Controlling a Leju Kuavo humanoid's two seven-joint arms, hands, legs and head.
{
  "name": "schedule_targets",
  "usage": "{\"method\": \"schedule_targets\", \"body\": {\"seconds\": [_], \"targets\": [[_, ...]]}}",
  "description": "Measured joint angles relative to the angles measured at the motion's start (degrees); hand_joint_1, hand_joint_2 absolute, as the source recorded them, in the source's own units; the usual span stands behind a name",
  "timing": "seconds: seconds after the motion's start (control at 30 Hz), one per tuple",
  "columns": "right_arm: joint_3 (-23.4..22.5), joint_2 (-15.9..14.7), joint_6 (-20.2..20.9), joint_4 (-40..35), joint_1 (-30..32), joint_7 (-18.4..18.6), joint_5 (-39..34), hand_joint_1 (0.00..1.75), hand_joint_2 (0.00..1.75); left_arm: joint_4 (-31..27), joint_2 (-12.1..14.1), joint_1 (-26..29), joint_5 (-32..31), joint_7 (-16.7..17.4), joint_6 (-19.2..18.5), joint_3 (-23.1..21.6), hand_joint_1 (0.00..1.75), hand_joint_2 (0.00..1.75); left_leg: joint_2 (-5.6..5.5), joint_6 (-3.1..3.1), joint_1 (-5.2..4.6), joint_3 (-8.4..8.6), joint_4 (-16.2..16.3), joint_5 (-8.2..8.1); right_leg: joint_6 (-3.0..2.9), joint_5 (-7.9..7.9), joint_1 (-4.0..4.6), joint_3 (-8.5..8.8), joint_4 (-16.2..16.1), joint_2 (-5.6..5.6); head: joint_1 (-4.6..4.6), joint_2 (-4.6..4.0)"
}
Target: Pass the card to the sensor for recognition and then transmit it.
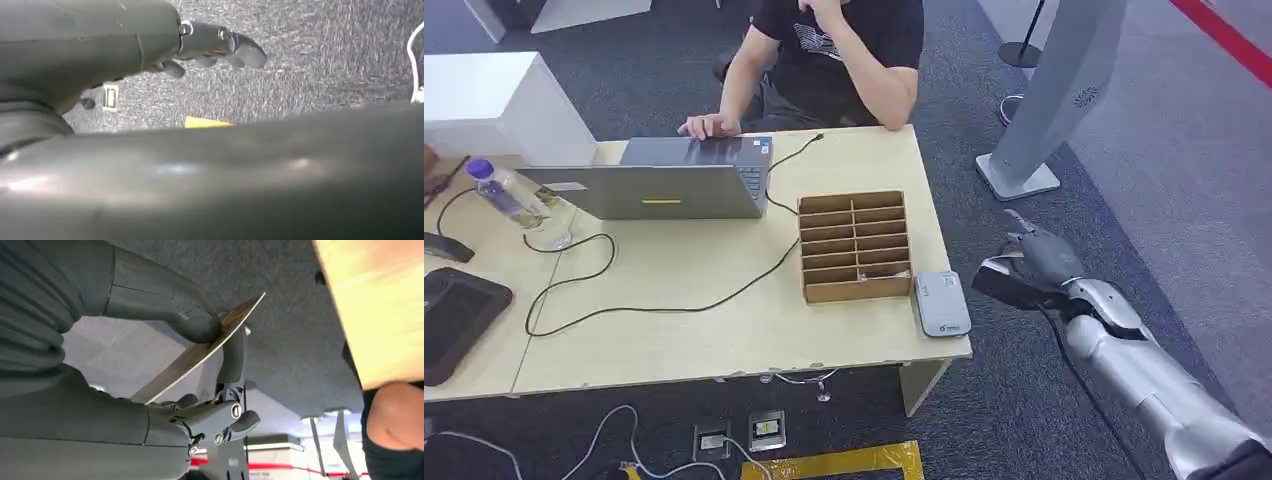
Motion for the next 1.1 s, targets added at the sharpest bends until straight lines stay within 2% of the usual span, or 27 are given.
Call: {"method": "schedule_targets", "body": {"seconds": [0.23, 0.4, 0.53, 0.87, 1.1], "targets": [[-0.9, 2.32, 1.88, -1.7, 4.49, 0.63, -3.56, 1.75, 1.75, 0.02, 0.63, 0.25, -1.02, -0.33, -0.37, 1.12, 0.0, 0.0, 0.01, 0.0, 0.01, -0.01, -0.01, 0.0, 0.0, 0.0, 0.01, -0.01, 0.0, 0.01, 0.0, 0.0], [-0.92, 4.87, 1.6, -2.43, 6.72, 0.7, -3.74, 1.75, 1.75, 0.02, 0.63, 0.27, -2.97, -0.61, -1.14, 1.14, 0.0, 0.0, 0.02, 0.0, 0.01, 0.02, -0.01, 0.0, 0.0, 0.0, 0.01, -0.01, 0.0, 0.06, 0.0, 0.0], [-1.05, 5.66, 1.81, -2.75, 7.29, 0.92, -4.09, 1.75, 1.75, 0.02, 0.61, 0.42, -3.06, -1.07, -1.14, 1.18, 0.0, 0.0, 0.05, 0.0, 0.02, 0.06, -0.01, 0.0, -0.01, 0.0, 0.01, 0.02, 0.0, 0.08, 0.02, 0.0], [-1.97, 6.27, 2.03, -3.19, 9.15, 1.31, -4.53, 1.75, 1.75, 0.02, 1.44, 2.34, -4.59, -1.6, -2.18, 1.18, 0.0, 0.0, 0.16, -0.01, 0.02, 0.13, -0.02, -0.01, -0.03, 0.02, 0.02, 0.02, -0.01, 0.21, 0.0, 0.0], [-2.71, 5.77, 0.42, -4.15, 9.59, 1.86, -4.61, 1.75, 1.75, 0.02, 1.42, 2.42, -4.88, -2.01, -2.18, 1.18, 0.0, 0.0, 0.16, -0.01, 0.02, 0.11, -0.01, 0.0, -0.04, 0.04, 0.01, 0.02, -0.01, 0.2, 0.0, 0.0]]}}
